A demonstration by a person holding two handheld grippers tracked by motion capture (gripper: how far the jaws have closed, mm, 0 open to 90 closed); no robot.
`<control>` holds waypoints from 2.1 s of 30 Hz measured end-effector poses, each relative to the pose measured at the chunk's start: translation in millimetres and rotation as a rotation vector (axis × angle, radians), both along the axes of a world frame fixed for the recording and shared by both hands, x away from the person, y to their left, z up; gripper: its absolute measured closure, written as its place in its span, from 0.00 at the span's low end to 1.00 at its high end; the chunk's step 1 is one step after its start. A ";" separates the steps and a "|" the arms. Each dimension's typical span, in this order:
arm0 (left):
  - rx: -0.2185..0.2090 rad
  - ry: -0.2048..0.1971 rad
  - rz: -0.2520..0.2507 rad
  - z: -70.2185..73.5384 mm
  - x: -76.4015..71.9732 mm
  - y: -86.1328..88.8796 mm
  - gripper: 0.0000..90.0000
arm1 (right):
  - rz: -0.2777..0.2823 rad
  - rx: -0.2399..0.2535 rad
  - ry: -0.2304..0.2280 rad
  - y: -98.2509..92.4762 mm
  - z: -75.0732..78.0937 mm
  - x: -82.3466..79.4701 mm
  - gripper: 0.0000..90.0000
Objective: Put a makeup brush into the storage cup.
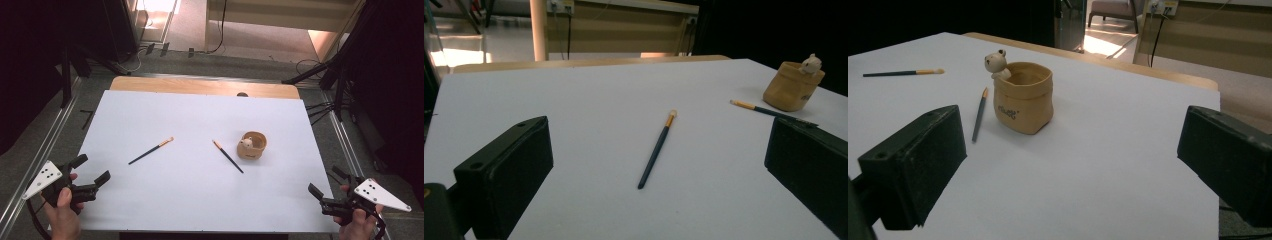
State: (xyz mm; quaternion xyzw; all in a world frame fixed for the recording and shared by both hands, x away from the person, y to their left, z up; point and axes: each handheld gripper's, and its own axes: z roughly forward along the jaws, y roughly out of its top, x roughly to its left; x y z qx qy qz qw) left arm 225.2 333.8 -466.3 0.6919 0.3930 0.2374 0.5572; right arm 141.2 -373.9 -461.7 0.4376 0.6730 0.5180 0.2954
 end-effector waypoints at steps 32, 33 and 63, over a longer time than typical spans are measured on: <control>0.283 0.122 -0.104 42.8 20.5 -36.9 0.00 | 0.031 -0.037 0.030 14.6 4.1 7.3 0.01; 0.302 0.140 -0.115 42.9 22.6 -38.7 0.00 | 0.030 -0.039 0.032 15.3 3.9 7.8 0.02; 0.656 0.468 -0.272 34.3 83.3 -92.0 0.04 | 0.052 -0.043 0.049 23.5 2.1 11.1 0.05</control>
